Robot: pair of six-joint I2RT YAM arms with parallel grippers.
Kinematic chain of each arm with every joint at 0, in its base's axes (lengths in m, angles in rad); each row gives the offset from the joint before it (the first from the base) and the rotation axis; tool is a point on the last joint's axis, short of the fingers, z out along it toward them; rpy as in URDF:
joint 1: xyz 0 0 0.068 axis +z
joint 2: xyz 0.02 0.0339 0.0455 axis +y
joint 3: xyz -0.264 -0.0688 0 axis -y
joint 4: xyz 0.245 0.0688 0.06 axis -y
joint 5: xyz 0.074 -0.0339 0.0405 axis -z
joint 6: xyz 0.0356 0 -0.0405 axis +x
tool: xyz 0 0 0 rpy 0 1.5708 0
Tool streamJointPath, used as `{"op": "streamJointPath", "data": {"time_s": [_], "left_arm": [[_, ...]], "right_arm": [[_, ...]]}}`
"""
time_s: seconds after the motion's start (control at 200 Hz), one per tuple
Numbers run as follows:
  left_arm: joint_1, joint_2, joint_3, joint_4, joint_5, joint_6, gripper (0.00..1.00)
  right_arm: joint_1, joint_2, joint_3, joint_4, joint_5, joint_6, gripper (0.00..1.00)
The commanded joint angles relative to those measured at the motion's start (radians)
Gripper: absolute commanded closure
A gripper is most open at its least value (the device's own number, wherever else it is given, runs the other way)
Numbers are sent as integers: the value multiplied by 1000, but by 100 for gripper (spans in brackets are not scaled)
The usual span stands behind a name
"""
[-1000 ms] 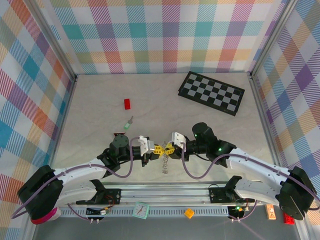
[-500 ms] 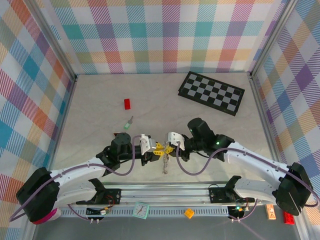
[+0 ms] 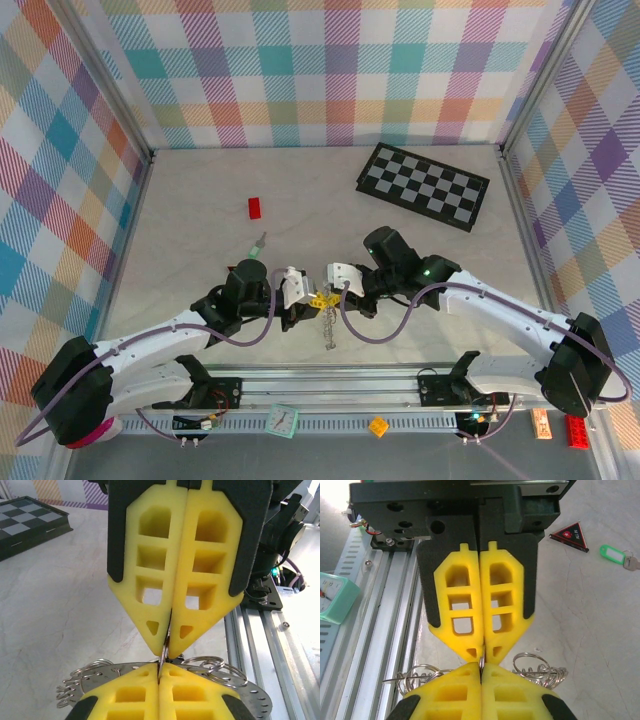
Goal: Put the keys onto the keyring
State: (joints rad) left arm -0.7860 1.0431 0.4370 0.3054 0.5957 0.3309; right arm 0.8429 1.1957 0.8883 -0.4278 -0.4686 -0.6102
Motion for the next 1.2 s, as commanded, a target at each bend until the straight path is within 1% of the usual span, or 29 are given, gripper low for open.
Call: {"op": "streamJointPath", "data": {"time_s": [0.0, 0.035, 0.1, 0.19, 0.25, 0.285, 0.36, 0.495, 0.675, 0.915, 0.985, 1.09, 1.11, 1.16, 1.195], "left_arm": [[-7, 4, 23, 63, 24, -20, 99], [-8, 6, 16, 84, 32, -30, 100], [-8, 12, 2, 125, 37, -46, 100], [-7, 14, -26, 189, 42, -67, 100], [-8, 14, -50, 250, 48, -83, 100], [-7, 14, -64, 287, 51, -93, 100], [-6, 22, -82, 343, 61, -108, 100], [-5, 36, -104, 419, 70, -134, 100], [-4, 42, -112, 448, 76, -144, 100], [-5, 54, -121, 491, 85, -164, 100], [-4, 59, -121, 496, 85, -166, 100], [-4, 65, -121, 499, 87, -168, 100], [-4, 65, -120, 499, 87, -168, 100], [-4, 67, -119, 497, 82, -170, 100], [-4, 64, -118, 491, 71, -172, 99]], "right_arm": [[6, -10, -3, 53, -84, 32, 100], [5, -14, -14, 72, -85, 49, 99], [-11, -32, -45, 120, -107, 94, 84], [-81, -90, -128, 243, -177, 187, 73], [-129, -124, -182, 313, -226, 236, 70], [-140, -136, -201, 329, -246, 246, 68], [-141, -140, -220, 335, -264, 251, 66], [-140, -136, -241, 349, -271, 253, 65], [-140, -107, -229, 348, -290, 247, 68], [-139, -85, -222, 406, -307, 265, 83], [-139, -84, -219, 416, -314, 269, 85], [-139, -87, -214, 416, -320, 270, 85], [-139, -88, -213, 413, -319, 267, 87], [-139, -89, -205, 394, -321, 256, 100], [-139, -87, -196, 370, -315, 245, 100]]}}
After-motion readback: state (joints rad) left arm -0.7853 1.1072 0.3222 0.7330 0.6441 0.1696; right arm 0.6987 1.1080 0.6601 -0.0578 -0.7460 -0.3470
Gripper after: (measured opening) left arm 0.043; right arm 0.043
